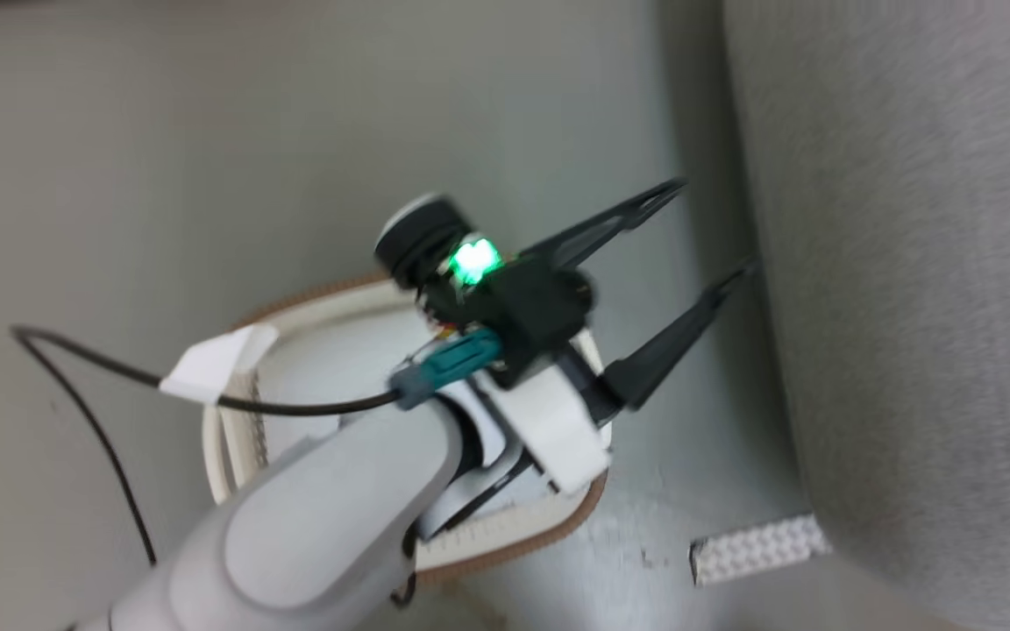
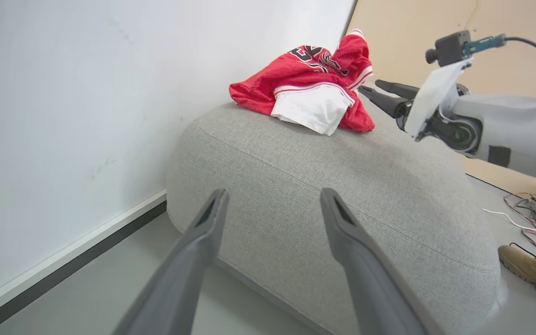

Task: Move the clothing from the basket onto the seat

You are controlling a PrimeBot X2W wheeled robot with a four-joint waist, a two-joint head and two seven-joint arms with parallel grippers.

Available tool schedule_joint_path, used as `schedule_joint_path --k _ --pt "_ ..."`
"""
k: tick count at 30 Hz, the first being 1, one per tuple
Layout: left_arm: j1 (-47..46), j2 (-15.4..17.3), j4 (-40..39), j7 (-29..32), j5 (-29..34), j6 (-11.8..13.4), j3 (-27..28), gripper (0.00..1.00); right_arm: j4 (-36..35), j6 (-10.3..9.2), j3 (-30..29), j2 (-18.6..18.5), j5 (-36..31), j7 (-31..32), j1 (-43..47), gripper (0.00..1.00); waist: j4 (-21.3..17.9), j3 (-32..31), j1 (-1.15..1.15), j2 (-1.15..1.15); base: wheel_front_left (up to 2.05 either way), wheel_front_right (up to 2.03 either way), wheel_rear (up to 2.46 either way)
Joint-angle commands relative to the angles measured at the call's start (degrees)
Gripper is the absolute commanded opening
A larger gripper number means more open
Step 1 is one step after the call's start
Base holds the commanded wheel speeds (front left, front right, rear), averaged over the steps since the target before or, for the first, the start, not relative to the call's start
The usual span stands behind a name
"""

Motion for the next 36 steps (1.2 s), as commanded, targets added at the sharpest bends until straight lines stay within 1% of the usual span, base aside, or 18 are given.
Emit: schedule_joint_path --k 1,3,5,9,13,15,16,18,19,21,23,24,26,28,30,32,34,36 --pt "2.5 0.4 0.8 -1.0 -1.4 0.5 0.3 1.0 -1.5 -0.15 1.4 0.3 1.0 -0.7 3.6 1.0 0.1 -7.5 0.0 0.0 0.0 0.0 0.0" --pt "5.5 0.7 2.2 -2.5 -2.5 1.5 0.8 1.0 -3.9 -0.15 3.6 0.6 1.4 -1.1 8.5 1.0 0.6 -11.5 0.0 0.0 0.0 0.0 0.0" --pt "8.8 1.4 4.0 -3.7 -3.7 3.0 1.3 1.0 -6.7 -0.15 5.6 1.9 2.7 -1.5 13.3 1.0 1.5 -15.7 0.0 0.0 0.0 0.0 0.0" --pt "15.7 0.6 7.1 -6.6 -6.5 5.8 2.4 1.0 -12.0 -0.15 8.3 2.3 3.7 -1.9 24.0 1.0 4.7 -23.5 0.0 0.0 0.0 0.0 0.0" --pt "22.2 0.6 10.4 -9.4 -8.8 8.3 3.6 1.0 -16.3 -0.15 9.7 5.6 4.8 -1.9 33.2 1.0 8.4 -30.0 0.0 0.0 0.0 0.0 0.0" --pt "24.9 1.0 11.5 -10.2 -9.7 9.3 4.1 1.0 -18.2 -0.15 10.7 6.7 5.3 -1.9 37.1 1.0 10.1 -32.7 0.0 0.0 0.0 0.0 0.0" --pt "24.9 1.0 11.5 -10.2 -9.7 9.3 4.1 1.0 -18.2 -0.15 10.7 6.7 5.3 -1.9 37.1 1.0 10.1 -32.7 0.0 0.0 0.0 0.0 0.0" --pt "29.4 2.1 13.2 -11.5 -11.3 10.9 5.3 1.0 -20.4 -0.15 12.7 9.0 5.3 -1.9 41.8 1.0 12.2 -36.2 0.0 0.0 0.0 0.0 0.0" --pt "29.4 2.1 13.2 -11.5 -11.3 10.9 5.3 1.0 -20.4 -0.15 12.7 9.0 5.3 -1.9 41.8 1.0 12.2 -36.2 0.0 0.0 0.0 0.0 0.0" --pt "32.2 2.7 14.4 -12.4 -11.7 11.6 6.0 1.0 -21.4 -0.15 13.4 10.5 5.3 -2.0 44.5 1.0 13.6 -38.5 0.0 0.0 0.0 0.0 0.0" --pt "35.1 3.6 15.5 -13.0 -11.9 12.9 7.0 1.0 -22.3 -0.15 14.0 11.9 4.5 -2.0 46.9 1.0 14.6 -40.2 0.0 0.0 0.0 0.0 0.0" --pt "36.6 3.4 15.7 -13.3 -12.8 13.4 7.9 1.0 -22.8 -0.15 14.0 12.6 4.0 -2.0 47.6 1.0 15.1 -40.7 0.0 0.0 0.0 0.0 0.0" --pt "39.1 4.0 16.3 -13.7 -12.2 14.3 9.3 1.0 -23.2 -0.15 14.2 14.0 3.3 -2.0 49.3 1.0 15.8 -41.6 0.0 0.0 0.0 0.0 0.0" --pt "41.6 3.8 16.5 -14.1 -12.4 14.7 11.3 1.0 -23.1 -0.15 14.7 14.8 2.3 -2.0 50.7 1.0 16.1 -42.3 0.0 0.0 0.0 0.0 0.0" --pt "43.5 3.7 15.5 -14.1 -10.7 14.6 13.6 1.0 -22.8 -0.15 15.0 15.6 1.2 -2.0 51.4 1.0 16.1 -43.0 0.0 0.0 0.0 0.0 0.0" --pt "47.3 3.0 14.1 -14.0 -7.5 13.5 17.8 1.0 -22.2 -0.15 15.4 16.5 0.0 -2.0 52.4 1.0 15.6 -43.7 0.0 0.0 0.0 0.0 0.0" --pt "48.5 2.6 13.7 -14.0 -6.4 12.9 19.0 1.0 -21.9 -0.15 15.5 16.8 0.1 -2.0 52.5 1.0 15.4 -43.9 0.0 0.0 0.0 0.0 0.0" --pt "50.1 1.8 12.8 -14.0 -4.1 11.8 21.6 1.0 -21.4 -0.15 16.0 17.1 -0.3 -2.0 52.6 1.0 14.8 -44.1 0.0 0.0 0.0 0.0 0.0"
